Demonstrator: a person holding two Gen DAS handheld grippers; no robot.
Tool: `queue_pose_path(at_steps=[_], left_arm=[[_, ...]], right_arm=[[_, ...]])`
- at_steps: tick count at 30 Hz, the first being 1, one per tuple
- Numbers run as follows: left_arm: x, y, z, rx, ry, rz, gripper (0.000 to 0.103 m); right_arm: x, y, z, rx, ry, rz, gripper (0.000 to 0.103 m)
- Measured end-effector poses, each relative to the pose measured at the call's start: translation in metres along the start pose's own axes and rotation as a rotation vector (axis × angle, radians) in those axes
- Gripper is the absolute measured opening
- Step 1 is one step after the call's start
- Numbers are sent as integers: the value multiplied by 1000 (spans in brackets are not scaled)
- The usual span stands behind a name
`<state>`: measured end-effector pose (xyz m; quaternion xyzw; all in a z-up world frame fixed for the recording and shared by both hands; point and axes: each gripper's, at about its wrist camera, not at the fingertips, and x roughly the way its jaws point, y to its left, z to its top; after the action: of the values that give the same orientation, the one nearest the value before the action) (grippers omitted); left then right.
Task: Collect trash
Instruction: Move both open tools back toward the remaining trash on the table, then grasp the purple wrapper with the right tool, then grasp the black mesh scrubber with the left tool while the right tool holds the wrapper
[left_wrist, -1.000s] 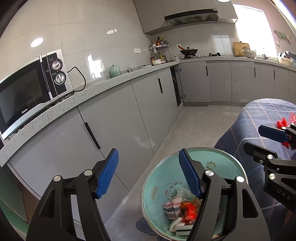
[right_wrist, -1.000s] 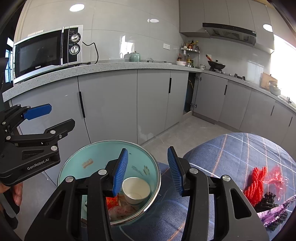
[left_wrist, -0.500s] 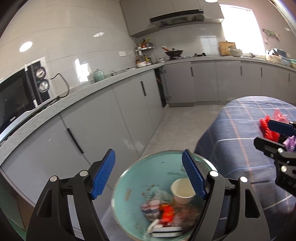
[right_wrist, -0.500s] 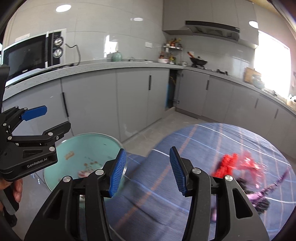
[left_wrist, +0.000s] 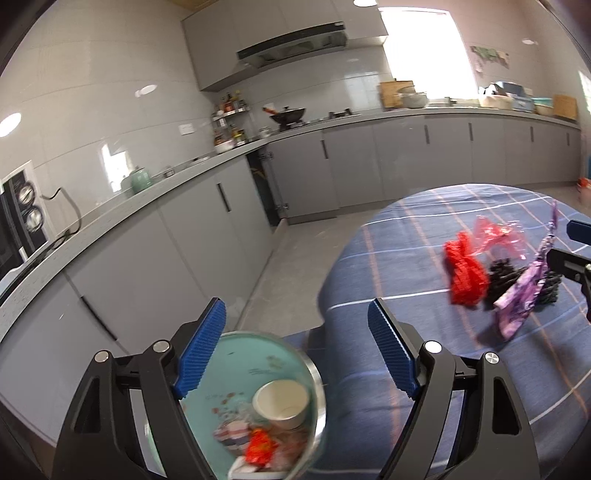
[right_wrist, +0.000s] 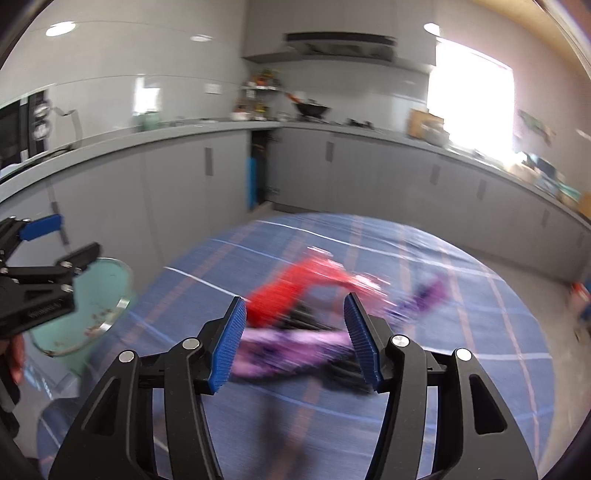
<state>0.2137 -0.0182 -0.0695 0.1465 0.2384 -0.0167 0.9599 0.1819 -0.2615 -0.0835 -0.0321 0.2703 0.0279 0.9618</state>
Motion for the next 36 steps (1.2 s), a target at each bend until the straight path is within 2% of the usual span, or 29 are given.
queue_pose_path(at_steps=[6, 13, 21, 22, 23, 24, 27, 32, 36], left_arm=[[8, -39, 8, 57, -12, -49, 81], [24, -56, 14, 69, 2, -74, 82], [32, -55, 8, 62, 23, -88, 82], [32, -54, 8, 62, 23, -89, 82], [31, -52, 8, 58, 22, -92, 82], [31, -51, 8, 55, 21, -94, 82], [30, -48, 10, 51, 18, -98, 82], [27, -53, 15, 52, 13, -114, 82], [24, -67, 17, 66, 10, -142, 82]], right_arm=[[11, -50, -7, 133, 35, -77, 56], [37, -61, -1, 202, 89, -94, 56], [58, -54, 2, 227, 152, -54, 56], [60, -54, 1, 230, 167, -47, 50], [63, -53, 0, 236, 182, -29, 38], [64, -51, -1, 235, 189, -14, 21], [60, -48, -1, 236, 191, 44, 3], [32, -47, 6, 222, 144, 110, 2], [7, -61, 6, 202, 110, 66, 2]])
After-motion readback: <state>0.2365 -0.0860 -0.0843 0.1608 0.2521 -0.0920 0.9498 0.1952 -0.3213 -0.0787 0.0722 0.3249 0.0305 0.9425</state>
